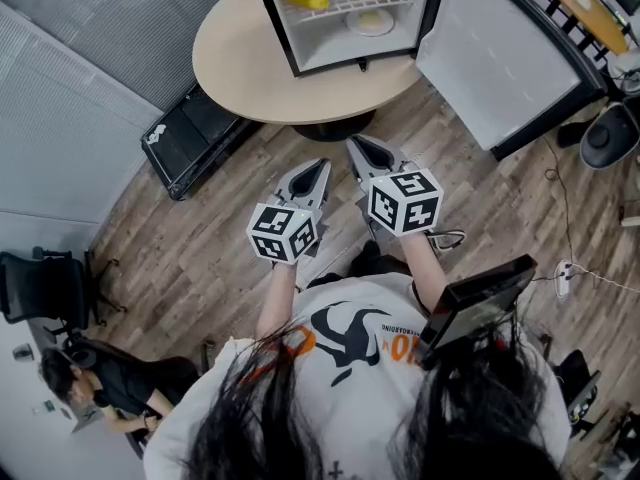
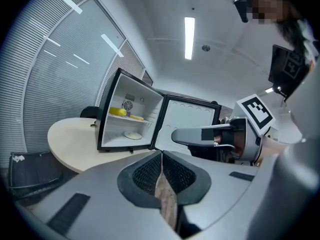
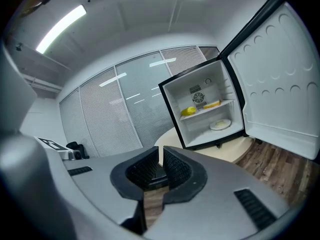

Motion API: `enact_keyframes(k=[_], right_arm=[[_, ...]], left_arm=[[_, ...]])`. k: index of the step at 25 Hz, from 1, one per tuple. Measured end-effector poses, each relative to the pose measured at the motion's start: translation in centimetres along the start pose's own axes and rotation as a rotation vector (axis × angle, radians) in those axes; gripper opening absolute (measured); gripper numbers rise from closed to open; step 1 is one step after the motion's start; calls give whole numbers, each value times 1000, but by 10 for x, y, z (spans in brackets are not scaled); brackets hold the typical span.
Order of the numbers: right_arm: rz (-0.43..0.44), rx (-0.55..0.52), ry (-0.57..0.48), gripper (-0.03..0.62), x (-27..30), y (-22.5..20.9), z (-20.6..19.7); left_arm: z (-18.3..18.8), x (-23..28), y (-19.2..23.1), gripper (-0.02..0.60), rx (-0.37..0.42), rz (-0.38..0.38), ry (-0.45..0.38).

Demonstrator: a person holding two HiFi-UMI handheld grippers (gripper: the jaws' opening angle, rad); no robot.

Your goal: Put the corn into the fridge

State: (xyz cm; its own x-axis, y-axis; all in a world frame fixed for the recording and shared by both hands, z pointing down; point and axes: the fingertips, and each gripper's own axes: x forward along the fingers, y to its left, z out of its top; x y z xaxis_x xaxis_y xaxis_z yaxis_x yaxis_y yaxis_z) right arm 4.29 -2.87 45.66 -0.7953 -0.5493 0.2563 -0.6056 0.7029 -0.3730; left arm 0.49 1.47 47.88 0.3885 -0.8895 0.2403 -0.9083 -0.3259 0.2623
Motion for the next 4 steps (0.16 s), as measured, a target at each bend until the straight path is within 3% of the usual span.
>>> enact_keyframes(k=[4], right_arm=[[2,-9,-8,37,4,-1,5]], left_arm=[[6,-1,4,14,5,9,-13]])
